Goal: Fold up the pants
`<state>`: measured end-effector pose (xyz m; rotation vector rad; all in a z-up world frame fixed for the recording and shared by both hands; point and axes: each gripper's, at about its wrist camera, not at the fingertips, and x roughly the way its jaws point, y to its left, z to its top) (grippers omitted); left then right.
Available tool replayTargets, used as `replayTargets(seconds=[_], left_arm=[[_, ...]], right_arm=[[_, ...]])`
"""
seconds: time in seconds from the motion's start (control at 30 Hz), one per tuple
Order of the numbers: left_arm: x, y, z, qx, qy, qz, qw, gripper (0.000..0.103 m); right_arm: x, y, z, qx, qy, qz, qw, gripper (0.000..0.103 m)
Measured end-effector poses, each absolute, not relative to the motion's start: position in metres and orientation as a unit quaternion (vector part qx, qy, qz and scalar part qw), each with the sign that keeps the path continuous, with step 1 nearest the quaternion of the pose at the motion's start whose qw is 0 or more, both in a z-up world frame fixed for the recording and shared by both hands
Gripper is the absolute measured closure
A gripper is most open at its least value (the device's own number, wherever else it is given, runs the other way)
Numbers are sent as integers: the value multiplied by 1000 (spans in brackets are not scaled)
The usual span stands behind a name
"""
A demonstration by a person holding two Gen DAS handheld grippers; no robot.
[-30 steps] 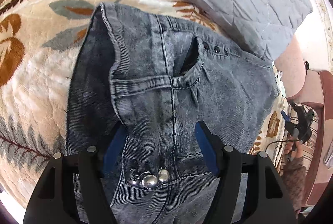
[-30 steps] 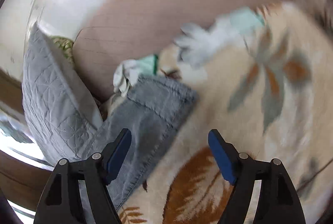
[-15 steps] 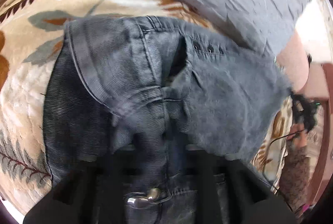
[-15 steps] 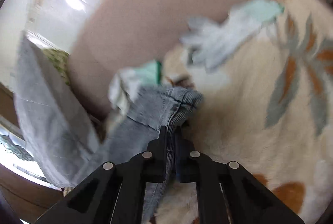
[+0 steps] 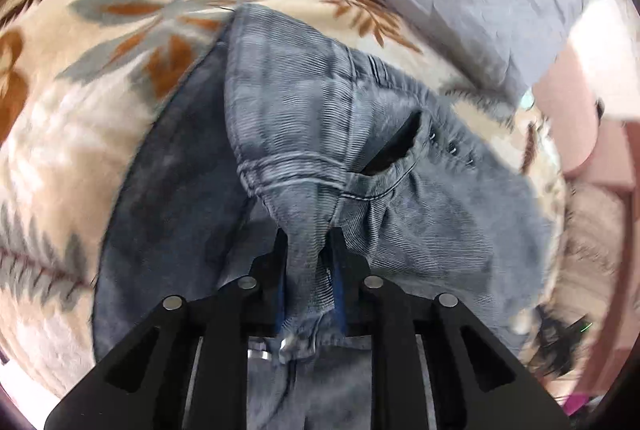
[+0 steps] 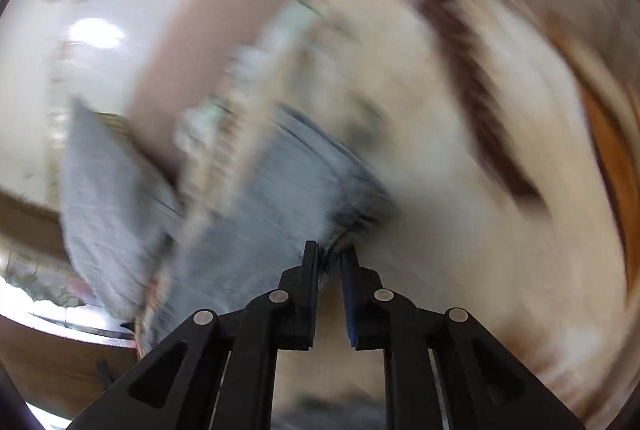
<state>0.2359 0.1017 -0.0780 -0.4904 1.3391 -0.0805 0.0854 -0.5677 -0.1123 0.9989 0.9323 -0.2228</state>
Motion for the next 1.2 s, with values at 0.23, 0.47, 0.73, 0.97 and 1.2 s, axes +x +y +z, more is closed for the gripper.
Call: replayTargets(seconds=[0.23, 0.47, 0.73, 0.97, 1.2], left_arm=[[231, 133, -4, -189, 555, -40, 809, 43], [273, 100, -36, -193, 600, -48, 775, 31], [295, 128, -49, -209, 594, -15, 776, 30], [313, 94, -62, -188, 602, -88, 771, 93], [325, 78, -84, -41, 621, 14, 782, 93]], right_arm=[[57, -599, -35, 415, 353, -84, 834, 57], [162, -554, -18, 255, 437, -45, 862, 40], [247, -539, -78, 194, 492, -61, 847, 42], [256, -520, -67, 130, 451, -49, 882, 97], [265, -540, -100, 140, 494, -89, 853, 94]])
